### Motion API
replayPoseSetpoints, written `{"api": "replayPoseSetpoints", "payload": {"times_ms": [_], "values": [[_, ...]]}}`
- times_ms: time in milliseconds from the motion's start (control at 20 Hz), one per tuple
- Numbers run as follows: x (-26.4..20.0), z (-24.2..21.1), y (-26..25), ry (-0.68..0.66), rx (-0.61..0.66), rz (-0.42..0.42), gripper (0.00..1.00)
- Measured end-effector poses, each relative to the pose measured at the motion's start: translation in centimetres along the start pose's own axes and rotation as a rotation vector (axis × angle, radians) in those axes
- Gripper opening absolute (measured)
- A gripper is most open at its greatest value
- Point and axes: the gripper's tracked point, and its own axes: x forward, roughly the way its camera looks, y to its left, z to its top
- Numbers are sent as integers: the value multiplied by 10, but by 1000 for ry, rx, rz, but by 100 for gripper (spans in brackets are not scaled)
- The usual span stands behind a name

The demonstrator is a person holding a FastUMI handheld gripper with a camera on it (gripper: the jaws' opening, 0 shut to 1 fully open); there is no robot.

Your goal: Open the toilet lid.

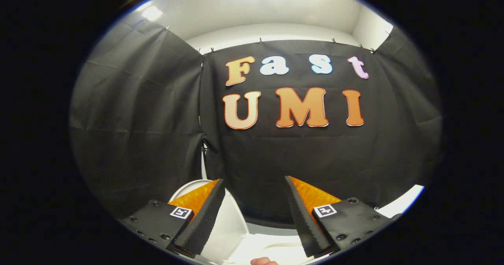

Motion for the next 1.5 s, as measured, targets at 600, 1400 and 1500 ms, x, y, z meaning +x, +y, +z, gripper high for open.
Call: {"api": "replayPoseSetpoints", "payload": {"times_ms": [600,1400,1500], "values": [[-109,-46,-196,-1,-69,-168,97],[-230,-150,-321,25,-33,-376,96],[-231,-160,-314,50,-1,-348,95]]}}
